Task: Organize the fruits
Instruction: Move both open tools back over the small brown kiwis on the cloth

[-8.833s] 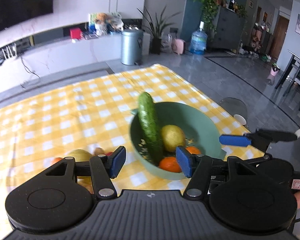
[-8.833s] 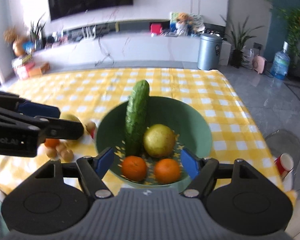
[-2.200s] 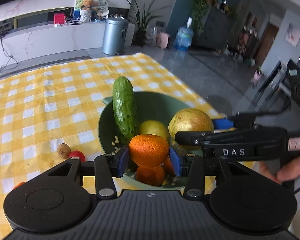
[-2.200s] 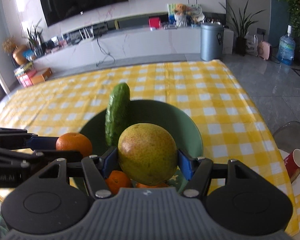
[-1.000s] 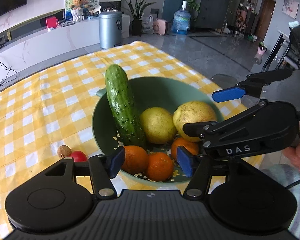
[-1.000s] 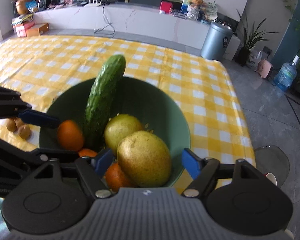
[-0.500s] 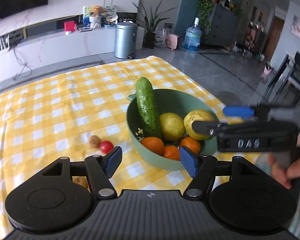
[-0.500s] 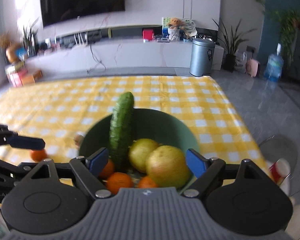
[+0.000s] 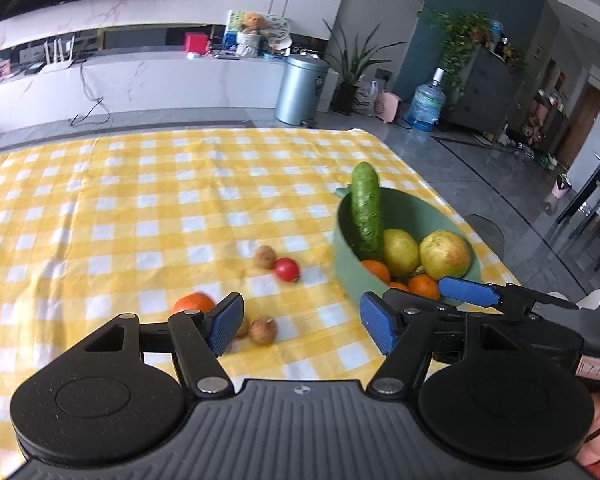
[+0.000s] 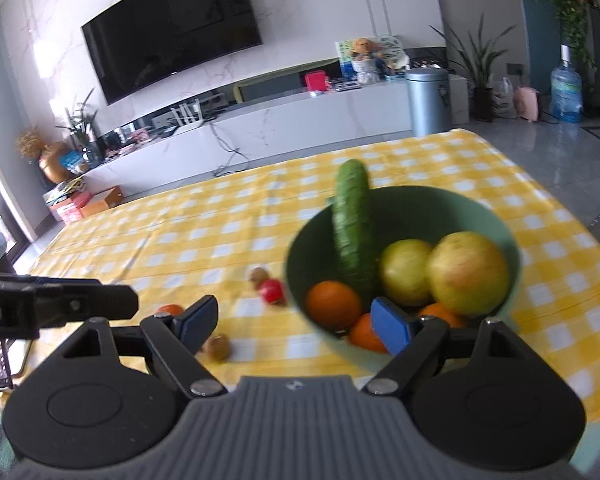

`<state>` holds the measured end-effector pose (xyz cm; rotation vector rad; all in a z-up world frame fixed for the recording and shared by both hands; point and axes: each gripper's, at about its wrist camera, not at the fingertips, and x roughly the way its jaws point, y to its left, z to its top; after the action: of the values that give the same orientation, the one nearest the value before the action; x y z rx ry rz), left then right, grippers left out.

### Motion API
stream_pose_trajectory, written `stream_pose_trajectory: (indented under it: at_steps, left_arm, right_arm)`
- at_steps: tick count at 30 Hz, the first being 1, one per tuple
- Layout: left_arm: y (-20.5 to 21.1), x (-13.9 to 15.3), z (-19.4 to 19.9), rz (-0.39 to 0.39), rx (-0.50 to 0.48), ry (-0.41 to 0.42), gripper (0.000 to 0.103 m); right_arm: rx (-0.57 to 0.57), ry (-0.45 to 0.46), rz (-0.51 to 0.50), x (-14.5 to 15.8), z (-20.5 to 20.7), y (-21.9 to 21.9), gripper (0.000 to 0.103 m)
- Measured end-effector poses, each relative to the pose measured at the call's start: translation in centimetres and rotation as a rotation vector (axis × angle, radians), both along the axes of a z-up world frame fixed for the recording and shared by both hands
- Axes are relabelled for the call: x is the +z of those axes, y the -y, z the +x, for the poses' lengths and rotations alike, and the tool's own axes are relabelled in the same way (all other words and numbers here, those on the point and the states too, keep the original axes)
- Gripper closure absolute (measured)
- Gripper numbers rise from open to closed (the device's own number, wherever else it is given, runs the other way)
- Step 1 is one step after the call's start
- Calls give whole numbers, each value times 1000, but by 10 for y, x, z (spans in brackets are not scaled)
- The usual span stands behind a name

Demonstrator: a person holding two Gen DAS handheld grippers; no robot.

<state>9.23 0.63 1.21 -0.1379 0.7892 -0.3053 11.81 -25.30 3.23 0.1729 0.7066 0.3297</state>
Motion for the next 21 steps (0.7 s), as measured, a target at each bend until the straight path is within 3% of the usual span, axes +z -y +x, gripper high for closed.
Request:
stream_pose_trajectory:
  at_steps: [16,21]
  left_arm:
    - [-28,-45,5,-95,8,-67,30]
    - [-32,-61,11,-84,46,-89,32]
  right_arm:
    - [73,21,-139,-30,-5,-35,35]
    - [104,-15,-160,-39,3,-41,52]
